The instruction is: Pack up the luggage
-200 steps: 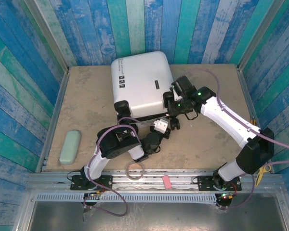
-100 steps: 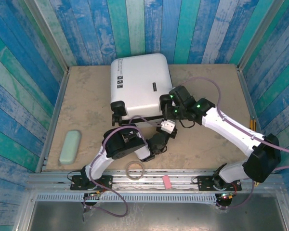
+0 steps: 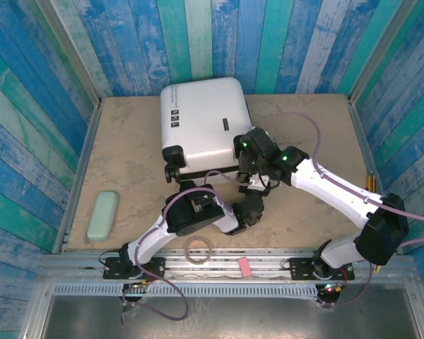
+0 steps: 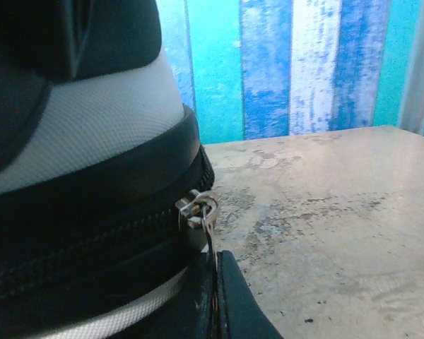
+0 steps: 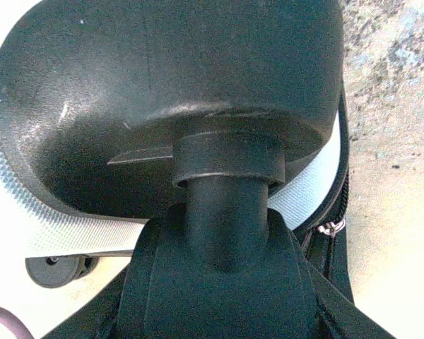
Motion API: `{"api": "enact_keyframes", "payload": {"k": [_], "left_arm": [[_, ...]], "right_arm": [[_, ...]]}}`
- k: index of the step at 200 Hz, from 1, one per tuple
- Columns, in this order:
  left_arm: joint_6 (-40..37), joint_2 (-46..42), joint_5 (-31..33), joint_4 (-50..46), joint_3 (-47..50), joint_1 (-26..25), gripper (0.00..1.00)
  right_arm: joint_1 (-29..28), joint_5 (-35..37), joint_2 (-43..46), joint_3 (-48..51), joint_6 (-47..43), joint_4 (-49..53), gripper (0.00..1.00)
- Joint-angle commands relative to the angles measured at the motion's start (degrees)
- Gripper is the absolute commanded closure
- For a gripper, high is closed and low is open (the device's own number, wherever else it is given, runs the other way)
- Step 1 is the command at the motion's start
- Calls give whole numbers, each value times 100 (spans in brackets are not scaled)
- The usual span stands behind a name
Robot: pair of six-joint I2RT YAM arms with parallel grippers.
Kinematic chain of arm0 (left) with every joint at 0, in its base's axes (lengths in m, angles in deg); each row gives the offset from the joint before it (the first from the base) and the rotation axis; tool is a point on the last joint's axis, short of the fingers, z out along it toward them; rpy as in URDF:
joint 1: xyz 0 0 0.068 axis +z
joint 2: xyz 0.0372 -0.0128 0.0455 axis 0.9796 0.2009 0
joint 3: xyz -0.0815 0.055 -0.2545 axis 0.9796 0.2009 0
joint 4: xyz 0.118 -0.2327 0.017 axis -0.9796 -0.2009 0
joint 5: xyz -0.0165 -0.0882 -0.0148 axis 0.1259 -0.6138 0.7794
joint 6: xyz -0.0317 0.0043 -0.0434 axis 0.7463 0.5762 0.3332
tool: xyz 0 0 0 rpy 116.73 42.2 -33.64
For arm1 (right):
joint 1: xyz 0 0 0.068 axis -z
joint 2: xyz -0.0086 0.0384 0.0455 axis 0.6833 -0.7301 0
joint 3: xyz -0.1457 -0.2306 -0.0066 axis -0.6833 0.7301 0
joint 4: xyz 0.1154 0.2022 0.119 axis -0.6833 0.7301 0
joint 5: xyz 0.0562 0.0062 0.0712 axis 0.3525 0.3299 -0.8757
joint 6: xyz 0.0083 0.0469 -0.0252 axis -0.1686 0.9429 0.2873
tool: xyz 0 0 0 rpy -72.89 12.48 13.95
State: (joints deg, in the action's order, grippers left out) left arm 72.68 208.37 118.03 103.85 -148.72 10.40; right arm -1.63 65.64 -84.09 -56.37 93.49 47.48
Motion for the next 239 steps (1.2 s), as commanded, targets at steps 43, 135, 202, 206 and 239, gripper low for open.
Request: {"api": "enact_keyframes", "payload": {"k": [43, 135, 202, 206, 239], "left_arm": [[-76, -137, -744, -722, -161, -257, 42], [733, -2355, -299, -2888, 952, -861, 7], [1322, -4824, -211, -6085, 839, -1053, 5], [1485, -5012, -154, -6406, 794, -1051, 4], [2889, -6013, -972, -9162, 48, -582, 1]], "right_arm": [[-844, -1178, 419, 16, -186, -876, 66], [685, -1555, 1916, 256, -1726, -440, 26], [2047, -1247, 2992, 1098, -3659, -866, 27], [2079, -1291, 3071, 1277, -3794, -967, 27], [2100, -2218, 3686, 2735, -4117, -2240, 27]]}}
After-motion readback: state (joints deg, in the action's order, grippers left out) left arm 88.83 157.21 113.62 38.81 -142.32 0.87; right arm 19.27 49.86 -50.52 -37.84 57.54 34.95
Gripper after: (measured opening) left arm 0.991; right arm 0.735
